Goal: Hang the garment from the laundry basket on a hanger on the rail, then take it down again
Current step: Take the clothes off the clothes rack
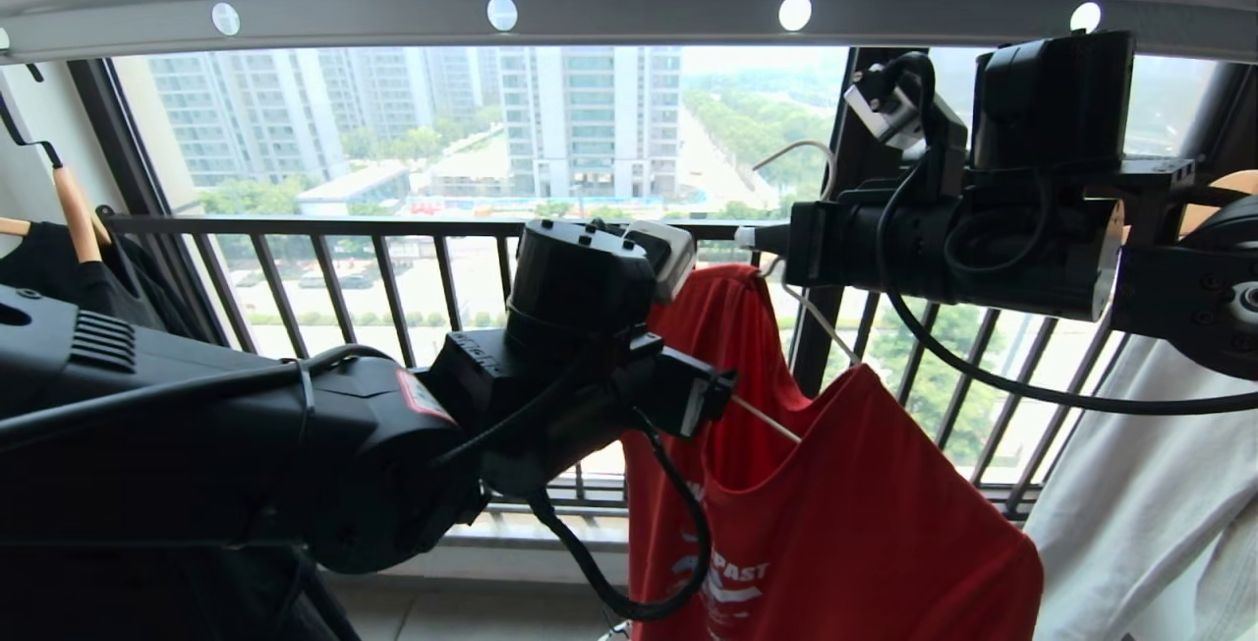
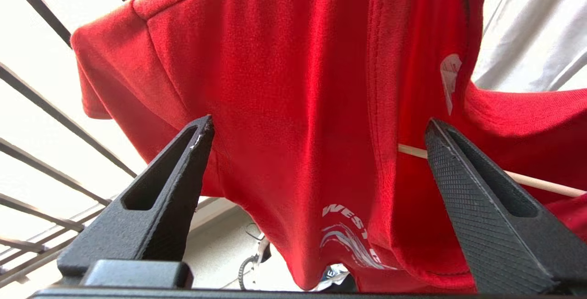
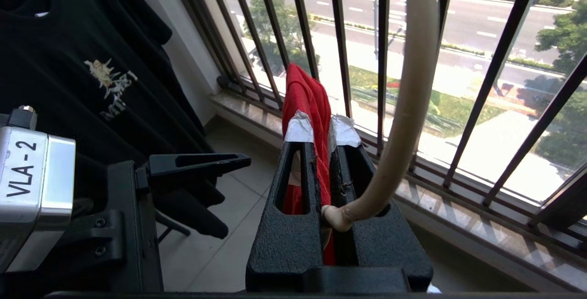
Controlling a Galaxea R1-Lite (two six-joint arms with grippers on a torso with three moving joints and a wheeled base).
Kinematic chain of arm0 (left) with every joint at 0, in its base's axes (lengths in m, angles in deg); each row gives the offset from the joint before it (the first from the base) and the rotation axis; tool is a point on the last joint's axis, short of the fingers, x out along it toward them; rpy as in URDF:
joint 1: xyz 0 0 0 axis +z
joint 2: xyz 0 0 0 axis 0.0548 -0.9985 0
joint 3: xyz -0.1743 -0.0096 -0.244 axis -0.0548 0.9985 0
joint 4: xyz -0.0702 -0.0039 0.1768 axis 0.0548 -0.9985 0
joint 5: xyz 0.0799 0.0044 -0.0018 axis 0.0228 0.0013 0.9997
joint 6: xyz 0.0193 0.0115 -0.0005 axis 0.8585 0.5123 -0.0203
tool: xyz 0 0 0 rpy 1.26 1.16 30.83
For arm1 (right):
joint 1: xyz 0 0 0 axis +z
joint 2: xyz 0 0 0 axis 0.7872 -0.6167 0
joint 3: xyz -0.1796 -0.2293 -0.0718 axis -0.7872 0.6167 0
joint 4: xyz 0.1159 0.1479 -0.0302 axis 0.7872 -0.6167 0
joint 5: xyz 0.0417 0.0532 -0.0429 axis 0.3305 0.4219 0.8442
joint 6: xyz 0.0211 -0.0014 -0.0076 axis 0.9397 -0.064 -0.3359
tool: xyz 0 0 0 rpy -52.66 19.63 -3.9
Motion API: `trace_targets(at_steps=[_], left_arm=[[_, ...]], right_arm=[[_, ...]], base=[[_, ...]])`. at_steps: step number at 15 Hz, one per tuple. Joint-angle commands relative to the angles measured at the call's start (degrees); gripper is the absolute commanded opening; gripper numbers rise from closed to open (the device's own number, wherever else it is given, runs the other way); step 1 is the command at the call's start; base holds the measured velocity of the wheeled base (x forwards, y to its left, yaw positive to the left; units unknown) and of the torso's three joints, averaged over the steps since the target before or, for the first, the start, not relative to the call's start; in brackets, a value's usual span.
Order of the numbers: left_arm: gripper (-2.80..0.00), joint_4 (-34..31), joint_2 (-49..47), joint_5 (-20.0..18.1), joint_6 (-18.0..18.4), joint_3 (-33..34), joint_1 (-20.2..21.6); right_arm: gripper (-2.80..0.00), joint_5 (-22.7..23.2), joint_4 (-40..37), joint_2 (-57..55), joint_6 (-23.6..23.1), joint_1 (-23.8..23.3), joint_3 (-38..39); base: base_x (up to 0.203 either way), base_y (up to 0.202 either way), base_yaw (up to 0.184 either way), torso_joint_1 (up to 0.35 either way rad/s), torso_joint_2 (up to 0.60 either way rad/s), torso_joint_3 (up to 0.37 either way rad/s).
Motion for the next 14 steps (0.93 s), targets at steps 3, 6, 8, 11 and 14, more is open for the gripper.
trace_targets(at_steps=[3, 6, 8, 11, 14], left_arm=[[0.00, 0.2, -0.4, 1.0, -0.1, 0.0, -0.7], [0.00, 0.2, -1.5, 4.0, 0.3, -0.5, -0.7], [0.00, 0.3, -4.1, 5.5, 0.3, -2.3, 0.2], [0.00, 7.6, -6.4, 8.2, 1.0, -3.2, 1.7], [0.00, 10.4, -6.2, 9.7, 2.4, -3.0, 1.7]], right_arm=[[-2.80, -0.4, 0.1, 0.2, 0.1, 0.3, 0.0], [-2.80, -0.5, 0.1, 0.4, 0.1, 0.4, 0.1], [-2.80, -0.5, 0.1, 0.5, 0.0, 0.4, 0.1], [-2.80, -0.5, 0.1, 0.7, 0.0, 0.4, 0.1], [-2.80, -0.5, 0.2, 0.5, 0.0, 0.4, 0.0]], base=[[0.000, 0.000, 0.000, 0.000, 0.00, 0.000], [0.000, 0.000, 0.000, 0.000, 0.00, 0.000], [0.000, 0.000, 0.000, 0.000, 0.00, 0.000], [0.000, 0.000, 0.000, 0.000, 0.00, 0.000], [0.000, 0.000, 0.000, 0.000, 0.00, 0.000]])
